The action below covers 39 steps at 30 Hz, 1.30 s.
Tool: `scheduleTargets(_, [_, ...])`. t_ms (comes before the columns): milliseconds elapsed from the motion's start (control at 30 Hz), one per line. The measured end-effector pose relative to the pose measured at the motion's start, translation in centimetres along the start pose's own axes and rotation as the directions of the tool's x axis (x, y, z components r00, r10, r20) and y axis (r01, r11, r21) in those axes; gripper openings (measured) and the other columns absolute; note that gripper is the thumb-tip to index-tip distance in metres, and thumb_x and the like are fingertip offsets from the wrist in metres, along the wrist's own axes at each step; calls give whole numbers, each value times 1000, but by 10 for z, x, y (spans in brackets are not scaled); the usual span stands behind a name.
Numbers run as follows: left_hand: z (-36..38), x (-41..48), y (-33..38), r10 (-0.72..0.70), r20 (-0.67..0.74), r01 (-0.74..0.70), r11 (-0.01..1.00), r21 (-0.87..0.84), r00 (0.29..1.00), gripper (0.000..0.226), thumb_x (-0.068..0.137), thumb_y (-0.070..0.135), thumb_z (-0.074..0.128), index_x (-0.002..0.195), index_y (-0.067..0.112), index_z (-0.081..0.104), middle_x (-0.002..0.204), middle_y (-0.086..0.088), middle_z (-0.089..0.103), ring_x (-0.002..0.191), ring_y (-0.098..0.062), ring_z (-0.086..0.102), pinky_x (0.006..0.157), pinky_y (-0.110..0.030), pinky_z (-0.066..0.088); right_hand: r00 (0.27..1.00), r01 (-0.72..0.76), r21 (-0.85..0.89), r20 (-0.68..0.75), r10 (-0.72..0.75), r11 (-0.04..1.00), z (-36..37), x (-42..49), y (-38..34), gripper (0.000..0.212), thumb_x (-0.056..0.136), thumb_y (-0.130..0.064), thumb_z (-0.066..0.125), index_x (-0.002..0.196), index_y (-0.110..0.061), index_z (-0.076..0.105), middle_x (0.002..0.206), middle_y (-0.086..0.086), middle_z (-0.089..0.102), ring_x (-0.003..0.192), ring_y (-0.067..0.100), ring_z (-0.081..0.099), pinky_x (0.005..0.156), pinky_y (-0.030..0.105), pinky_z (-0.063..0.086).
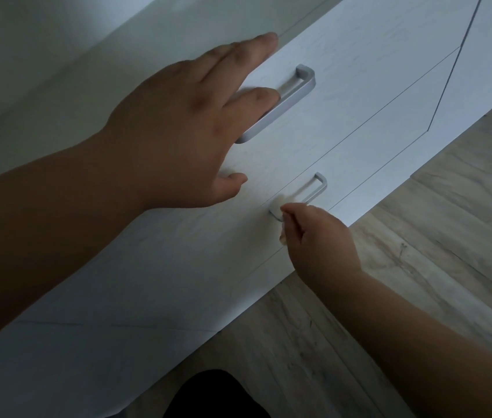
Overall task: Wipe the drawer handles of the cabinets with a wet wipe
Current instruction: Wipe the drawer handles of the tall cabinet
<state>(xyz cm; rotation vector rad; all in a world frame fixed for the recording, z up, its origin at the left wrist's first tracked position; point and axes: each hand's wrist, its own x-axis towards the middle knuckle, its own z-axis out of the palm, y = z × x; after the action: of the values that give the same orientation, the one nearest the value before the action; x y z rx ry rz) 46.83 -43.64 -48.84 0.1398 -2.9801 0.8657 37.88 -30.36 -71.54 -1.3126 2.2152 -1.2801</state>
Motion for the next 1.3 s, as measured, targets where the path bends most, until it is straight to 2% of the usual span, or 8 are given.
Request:
scheduleTargets(167, [0, -1, -2, 5, 11, -5, 1000, 4, 1000, 80, 79, 57, 68, 141, 10, 47, 172, -15, 15, 150, -36, 33, 102, -51, 48, 995, 3, -59, 96, 3, 998, -13, 9, -2, 21, 106, -31, 44, 98, -26, 63, 77, -8, 67, 71, 17, 64, 70, 40, 58])
scheduleTargets(300, [-1, -1, -1, 5, 15, -5, 1000, 8, 1000, 77, 79, 55, 68, 139, 11, 47, 171, -15, 16, 149, -36, 34, 99, -50, 48, 997, -68, -15, 32, 68, 998, -21, 13, -6, 20, 106, -33, 50, 124, -25, 56, 74, -9, 65, 72, 19, 65, 69, 39, 56])
scheduleTargets(500, [-1, -1, 4, -76, 30, 78, 995, -67, 997, 86, 79, 64, 50, 150, 16, 43, 172, -11, 16, 154, -33, 29, 110, -49, 43, 992, -69, 0, -103, 68, 998, -22, 14, -3, 18, 102, -42, 58, 97, -26, 64, 71, -10, 66, 66, 15, 64, 64, 39, 57])
scheduleTargets(700, [-9, -2, 14, -189, 54, 195, 968, -159, 980, 99, 73, 68, 28, 162, 23, 27, 173, -4, 16, 157, -29, 23, 120, -49, 32, 993, 27, -100, -114, -39, 995, -7, 0, 2, 25, 105, -35, 53, 122, -22, 66, 110, -6, 71, 91, 17, 68, 75, 35, 57])
scheduleTargets(833, [-9, -5, 15, -182, 62, 190, 969, -161, 981, 99, 74, 66, 27, 162, 22, 26, 173, -5, 15, 157, -29, 23, 120, -48, 30, 990, 63, -52, -122, -68, 997, -5, -3, 4, 21, 104, -21, 56, 120, -18, 69, 103, -5, 73, 86, 16, 69, 73, 25, 48])
scheduleTargets(1033, [-1, 0, 0, -13, 33, 13, 1000, 17, 999, 77, 81, 55, 67, 141, 12, 45, 171, -14, 17, 149, -37, 34, 98, -50, 48, 998, -14, -33, -62, 12, 999, -18, 12, 6, 28, 105, -40, 49, 127, -22, 52, 85, -1, 72, 73, 23, 69, 69, 42, 57])
scheduleTargets(1167, [1, 0, -1, -14, 29, 13, 1000, 18, 999, 75, 81, 53, 70, 139, 11, 46, 171, -15, 16, 148, -38, 36, 97, -49, 49, 999, -34, -120, -25, 31, 992, -19, 13, -1, 19, 106, -37, 48, 105, -22, 60, 72, -3, 66, 64, 21, 62, 63, 41, 56])
scheduleTargets(1300, [1, 0, -2, -12, 22, 11, 1000, 27, 1000, 76, 80, 53, 69, 140, 11, 46, 172, -14, 15, 150, -36, 33, 101, -51, 48, 995, 23, -248, 98, 1, 969, -15, 10, -11, 25, 108, -39, 38, 104, -23, 57, 67, -5, 57, 61, 21, 57, 60, 35, 53])
